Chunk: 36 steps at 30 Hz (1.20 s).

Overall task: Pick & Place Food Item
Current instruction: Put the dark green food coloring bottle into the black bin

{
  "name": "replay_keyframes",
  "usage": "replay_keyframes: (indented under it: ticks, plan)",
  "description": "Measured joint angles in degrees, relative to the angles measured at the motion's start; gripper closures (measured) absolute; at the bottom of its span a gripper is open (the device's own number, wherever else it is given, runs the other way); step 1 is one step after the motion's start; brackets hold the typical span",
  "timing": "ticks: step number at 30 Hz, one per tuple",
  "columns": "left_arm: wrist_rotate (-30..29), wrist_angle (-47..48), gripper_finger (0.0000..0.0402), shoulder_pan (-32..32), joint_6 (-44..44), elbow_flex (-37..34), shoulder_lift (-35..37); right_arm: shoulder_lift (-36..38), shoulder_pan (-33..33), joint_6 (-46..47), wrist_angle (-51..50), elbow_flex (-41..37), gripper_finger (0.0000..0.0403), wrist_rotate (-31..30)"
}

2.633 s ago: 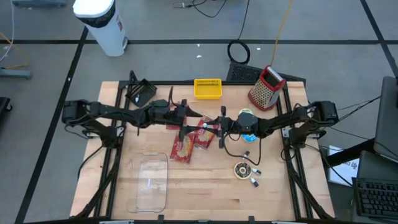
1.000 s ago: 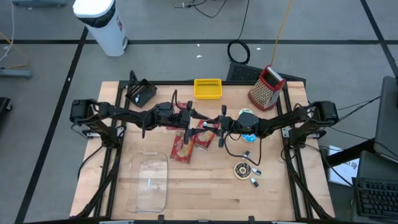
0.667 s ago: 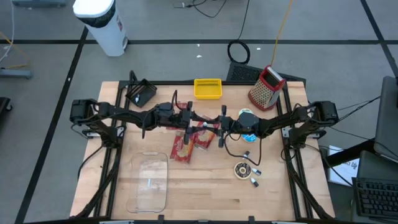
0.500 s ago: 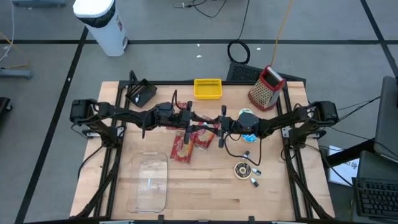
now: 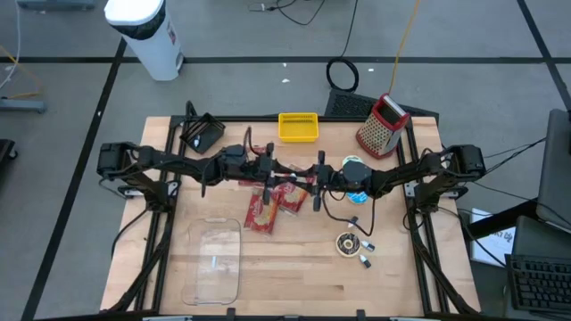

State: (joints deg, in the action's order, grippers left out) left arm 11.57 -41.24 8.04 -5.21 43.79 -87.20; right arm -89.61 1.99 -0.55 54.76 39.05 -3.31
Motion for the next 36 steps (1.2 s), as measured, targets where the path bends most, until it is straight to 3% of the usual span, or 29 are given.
replay_keyframes:
  ticks: [5,11,19,28,36]
  plan:
    - [-1.7,4.0,0.0348,2.6,-0.4,0.0,6.5,0.0,0.0,1.8,-0.8,0.0,0.0283,0.2]
    - [-5.9,16.4,0.0340,7.4,0.8,-0.2,14.6,0.0,0.0,4.4,-3.7,0.0,0.0272,0.4]
    - [-7.8,17.4,0.0349,16.0,3.0,-11.3,26.3,0.1,0.2,4.2,-5.2,-0.1,0.0276,0.5]
    - [-21.0,17.8,0.0344,23.3,8.5,-24.0,39.7,2.5,1.4,4.0,-9.1,-0.2,0.0279,0.4]
    - [-31.0,19.3,0.0347,30.1,13.0,-29.7,43.0,2.5,1.4,4.3,-11.9,-0.2,0.0280,0.4]
